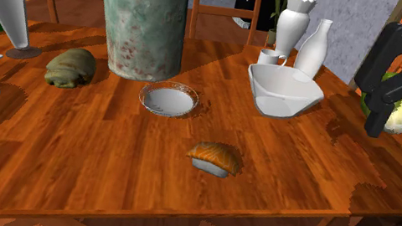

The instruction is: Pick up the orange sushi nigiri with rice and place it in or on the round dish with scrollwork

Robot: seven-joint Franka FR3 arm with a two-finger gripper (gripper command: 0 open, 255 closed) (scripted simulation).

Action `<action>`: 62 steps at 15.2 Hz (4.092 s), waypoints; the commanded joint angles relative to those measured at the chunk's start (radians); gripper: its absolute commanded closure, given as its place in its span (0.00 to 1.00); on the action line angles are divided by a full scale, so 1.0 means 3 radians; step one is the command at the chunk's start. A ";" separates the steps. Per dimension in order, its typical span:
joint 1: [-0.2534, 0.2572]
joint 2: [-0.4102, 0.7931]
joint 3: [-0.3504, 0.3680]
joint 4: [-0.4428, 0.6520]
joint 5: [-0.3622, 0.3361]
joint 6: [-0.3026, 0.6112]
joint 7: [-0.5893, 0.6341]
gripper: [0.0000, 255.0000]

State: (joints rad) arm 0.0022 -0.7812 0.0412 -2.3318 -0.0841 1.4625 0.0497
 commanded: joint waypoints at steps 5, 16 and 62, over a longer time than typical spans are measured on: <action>0.0216 0.0274 -0.0068 -0.0145 -0.0024 0.0469 -0.0464 0.00; 0.0793 0.1143 -0.0136 -0.0325 0.0026 0.1649 -0.1718 0.00; 0.1378 0.2043 -0.0003 -0.0350 0.0228 0.2688 -0.3096 1.00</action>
State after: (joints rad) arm 0.4152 -0.1598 0.0402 -2.4433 -0.0165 2.2844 -0.8789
